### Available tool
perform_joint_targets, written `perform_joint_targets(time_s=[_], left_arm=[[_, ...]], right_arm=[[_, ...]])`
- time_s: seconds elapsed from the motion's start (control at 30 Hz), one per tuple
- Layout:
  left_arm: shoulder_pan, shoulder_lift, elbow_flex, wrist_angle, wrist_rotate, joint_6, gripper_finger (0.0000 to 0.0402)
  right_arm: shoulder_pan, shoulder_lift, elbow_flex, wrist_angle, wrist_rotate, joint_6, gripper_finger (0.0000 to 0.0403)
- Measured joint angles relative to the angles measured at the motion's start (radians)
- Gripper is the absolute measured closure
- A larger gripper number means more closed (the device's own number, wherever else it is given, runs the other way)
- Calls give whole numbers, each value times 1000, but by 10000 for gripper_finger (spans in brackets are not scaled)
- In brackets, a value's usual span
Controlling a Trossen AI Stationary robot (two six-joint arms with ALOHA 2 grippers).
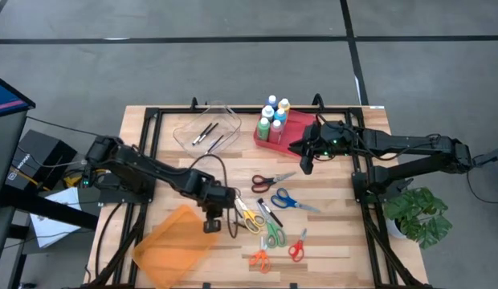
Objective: Pick & Place Paint Supplies
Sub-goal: Put the black paint brush into the transparent bin
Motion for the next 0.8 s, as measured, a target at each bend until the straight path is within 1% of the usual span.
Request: perform_joint_targets(time_s=[0.13,0.27,0.37,0.47,0.57,0.67,0.73,0.8], left_arm=[[1,95,81,-68,-4,50,398],[2,162,136,-122,-27,103,375],[5,180,140,-123,-30,142,342],[5,181,142,-113,-33,188,299],[5,182,142,-83,-73,244,252],[5,182,142,-40,-86,319,211],[4,181,142,0,-87,372,191],[3,182,142,41,-87,435,180]], right_arm=[[0,0,0,-8,0,-1,335],[0,0,0,-11,0,0,335],[0,0,0,-11,0,0,335],[0,0,0,-14,0,0,335],[0,0,0,-14,0,0,335],[0,0,0,-14,0,0,335],[0,0,0,-14,0,0,335],[0,0,0,-14,0,0,335]])
